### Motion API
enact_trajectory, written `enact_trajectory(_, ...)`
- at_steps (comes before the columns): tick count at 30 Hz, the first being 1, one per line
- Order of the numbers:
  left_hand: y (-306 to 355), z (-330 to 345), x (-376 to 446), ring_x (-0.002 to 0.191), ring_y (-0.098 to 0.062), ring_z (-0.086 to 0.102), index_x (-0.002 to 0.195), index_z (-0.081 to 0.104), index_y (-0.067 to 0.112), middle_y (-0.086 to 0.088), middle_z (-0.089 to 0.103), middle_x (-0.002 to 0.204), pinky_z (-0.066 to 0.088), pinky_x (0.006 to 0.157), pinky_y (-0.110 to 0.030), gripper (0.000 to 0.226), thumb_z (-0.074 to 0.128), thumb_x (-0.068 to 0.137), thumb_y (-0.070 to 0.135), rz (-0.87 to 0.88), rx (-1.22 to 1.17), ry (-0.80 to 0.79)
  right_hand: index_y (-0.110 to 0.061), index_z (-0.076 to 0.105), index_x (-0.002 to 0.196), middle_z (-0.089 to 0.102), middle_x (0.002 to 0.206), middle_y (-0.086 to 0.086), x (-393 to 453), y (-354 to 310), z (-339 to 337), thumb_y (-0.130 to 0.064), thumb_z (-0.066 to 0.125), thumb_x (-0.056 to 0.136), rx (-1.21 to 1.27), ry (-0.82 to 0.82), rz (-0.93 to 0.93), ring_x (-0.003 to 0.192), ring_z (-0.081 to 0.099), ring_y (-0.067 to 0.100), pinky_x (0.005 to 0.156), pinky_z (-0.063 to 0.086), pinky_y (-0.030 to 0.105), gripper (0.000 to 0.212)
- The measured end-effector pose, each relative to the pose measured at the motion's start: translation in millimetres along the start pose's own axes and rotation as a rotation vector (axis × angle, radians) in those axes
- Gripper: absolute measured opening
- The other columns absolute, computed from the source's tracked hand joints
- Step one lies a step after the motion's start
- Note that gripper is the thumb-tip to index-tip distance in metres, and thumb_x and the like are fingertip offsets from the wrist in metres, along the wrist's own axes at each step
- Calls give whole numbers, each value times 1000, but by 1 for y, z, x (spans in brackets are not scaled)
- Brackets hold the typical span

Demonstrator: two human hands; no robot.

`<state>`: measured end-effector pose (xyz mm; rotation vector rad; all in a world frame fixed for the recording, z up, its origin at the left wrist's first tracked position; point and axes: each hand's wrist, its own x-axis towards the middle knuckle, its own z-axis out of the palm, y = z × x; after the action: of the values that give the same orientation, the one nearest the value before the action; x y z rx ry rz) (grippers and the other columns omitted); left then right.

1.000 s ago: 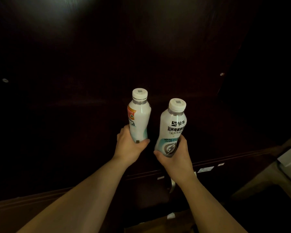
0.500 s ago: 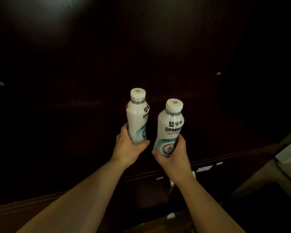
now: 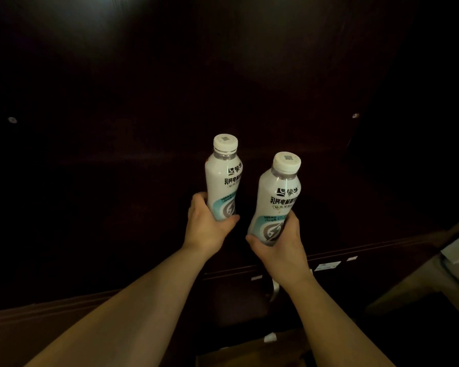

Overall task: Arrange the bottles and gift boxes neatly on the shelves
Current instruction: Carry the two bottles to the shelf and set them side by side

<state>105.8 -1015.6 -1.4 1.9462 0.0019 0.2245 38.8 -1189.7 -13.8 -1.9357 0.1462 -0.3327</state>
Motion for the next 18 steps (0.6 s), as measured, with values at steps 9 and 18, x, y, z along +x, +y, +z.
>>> enact_trajectory(9, 1, -4, -3, 101, -11, 62, 122, 37, 32, 5, 56, 115, 53, 73, -19, 73, 87, 68, 31, 24, -30, -43, -40, 31, 138, 52, 134, -1, -1, -4, -2, -44, 83, 67, -20, -24, -13, 113, 62, 9, 90, 58, 34, 88)
enact_trajectory(18, 2, -3, -5, 108, -18, 59, 129, 38, 22, -3, 55, 118, 54, 87, -39, 74, 83, 70, 23, 76, 26, -78, -36, 31, 141, 47, 133, -7, 0, -4, -4, -37, 85, 69, -49, -38, -11, 111, 62, 5, 86, 59, 31, 90)
